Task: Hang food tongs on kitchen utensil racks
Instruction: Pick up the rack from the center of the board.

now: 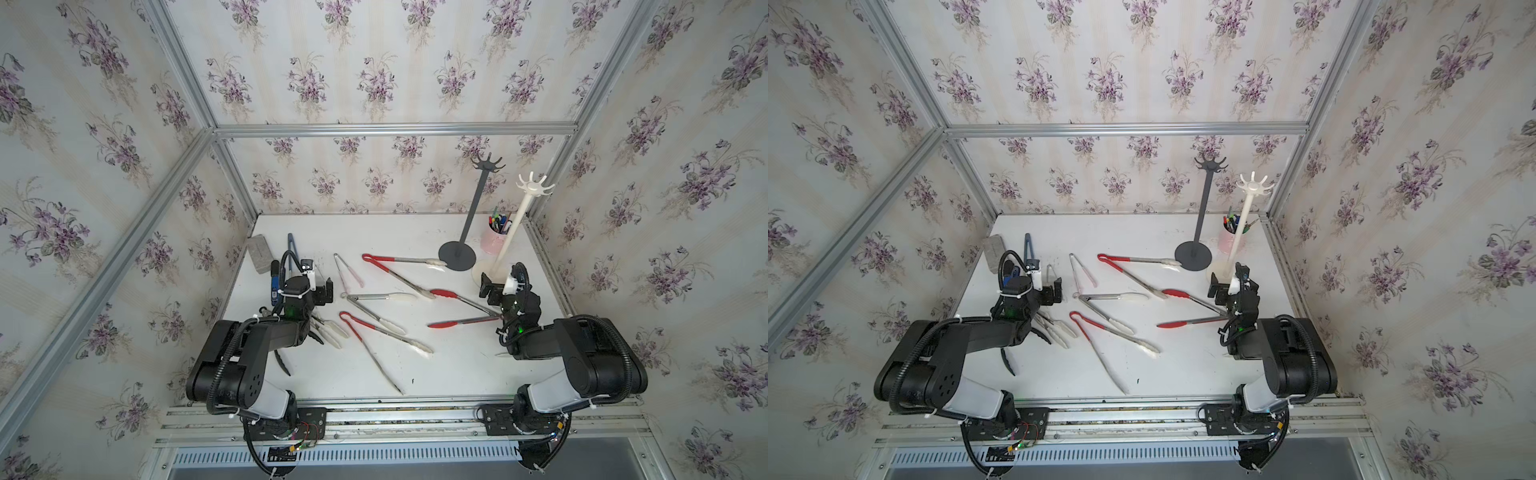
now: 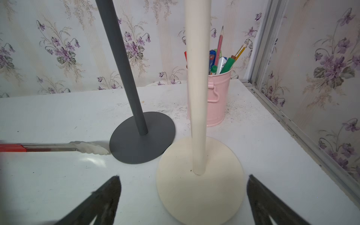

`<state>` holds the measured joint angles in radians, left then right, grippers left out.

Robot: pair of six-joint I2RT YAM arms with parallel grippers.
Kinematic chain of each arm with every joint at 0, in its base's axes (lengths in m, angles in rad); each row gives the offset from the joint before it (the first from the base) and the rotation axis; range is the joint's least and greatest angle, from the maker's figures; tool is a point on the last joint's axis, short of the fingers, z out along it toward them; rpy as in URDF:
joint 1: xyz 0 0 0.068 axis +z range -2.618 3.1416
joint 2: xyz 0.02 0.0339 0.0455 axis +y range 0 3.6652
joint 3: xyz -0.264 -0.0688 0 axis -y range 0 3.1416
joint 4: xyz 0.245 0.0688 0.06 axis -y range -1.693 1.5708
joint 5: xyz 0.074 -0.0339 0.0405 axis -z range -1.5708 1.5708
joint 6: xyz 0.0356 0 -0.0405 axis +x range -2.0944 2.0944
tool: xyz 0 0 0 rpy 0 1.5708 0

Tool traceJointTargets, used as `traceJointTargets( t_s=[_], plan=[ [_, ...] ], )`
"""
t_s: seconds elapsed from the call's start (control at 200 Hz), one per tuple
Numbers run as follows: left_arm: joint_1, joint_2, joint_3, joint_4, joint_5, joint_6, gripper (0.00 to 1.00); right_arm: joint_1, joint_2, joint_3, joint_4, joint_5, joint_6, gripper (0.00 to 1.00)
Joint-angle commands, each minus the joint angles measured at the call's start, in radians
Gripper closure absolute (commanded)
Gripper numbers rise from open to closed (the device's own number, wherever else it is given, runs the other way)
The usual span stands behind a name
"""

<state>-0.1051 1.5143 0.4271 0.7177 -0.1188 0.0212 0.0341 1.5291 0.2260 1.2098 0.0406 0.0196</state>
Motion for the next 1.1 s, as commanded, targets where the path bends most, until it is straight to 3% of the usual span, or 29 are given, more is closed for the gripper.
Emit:
traceJointTargets(
  t_s=[0.0,0.979,1.099],
  plan=[
    [-0.001,-0.002,0.001,0.035,-0.005,0.012,0.0,0.001,0.002,0.004,0.037,-0.001,-0.009,0.0],
    [0.002,-0.008,0.003,0.036,0.0,0.015,0.0,0.001,0.001,0.004,0.037,-0.001,-0.009,0.0],
    [0.001,-0.115,0.095,-0.202,0.013,0.02,0.01,0.001,-0.085,0.051,-0.119,0.057,0.016,0.01]
  ],
)
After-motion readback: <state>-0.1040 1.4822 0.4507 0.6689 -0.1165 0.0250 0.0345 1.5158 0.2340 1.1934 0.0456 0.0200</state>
